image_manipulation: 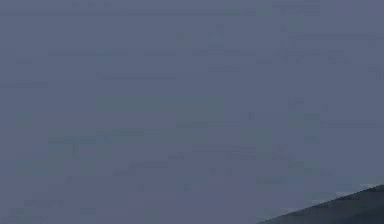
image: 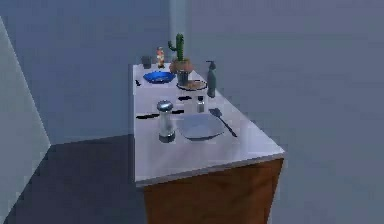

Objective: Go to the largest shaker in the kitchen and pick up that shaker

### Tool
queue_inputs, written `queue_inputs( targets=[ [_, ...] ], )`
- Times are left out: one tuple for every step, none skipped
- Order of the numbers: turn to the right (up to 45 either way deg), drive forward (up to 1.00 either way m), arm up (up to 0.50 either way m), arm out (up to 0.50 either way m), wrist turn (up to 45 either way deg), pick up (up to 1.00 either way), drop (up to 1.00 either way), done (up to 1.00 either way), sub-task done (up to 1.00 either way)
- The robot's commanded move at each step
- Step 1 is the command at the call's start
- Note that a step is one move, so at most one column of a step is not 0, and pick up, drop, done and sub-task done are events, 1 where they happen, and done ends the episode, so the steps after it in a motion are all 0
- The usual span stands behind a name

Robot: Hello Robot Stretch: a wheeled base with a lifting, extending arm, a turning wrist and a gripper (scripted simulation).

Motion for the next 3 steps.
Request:
queue_inputs(
  targets=[
    [-45.0, 0.00, 0.00, 0.00, 0.0, 0.00, 0.00, 0.00, 0.00],
    [-45.0, 0.00, 0.00, 0.00, 0.0, 0.00, 0.00, 0.00, 0.00],
    [0.0, 0.00, 0.50, 0.00, 0.0, 0.00, 0.00, 0.00, 0.00]
  ],
)
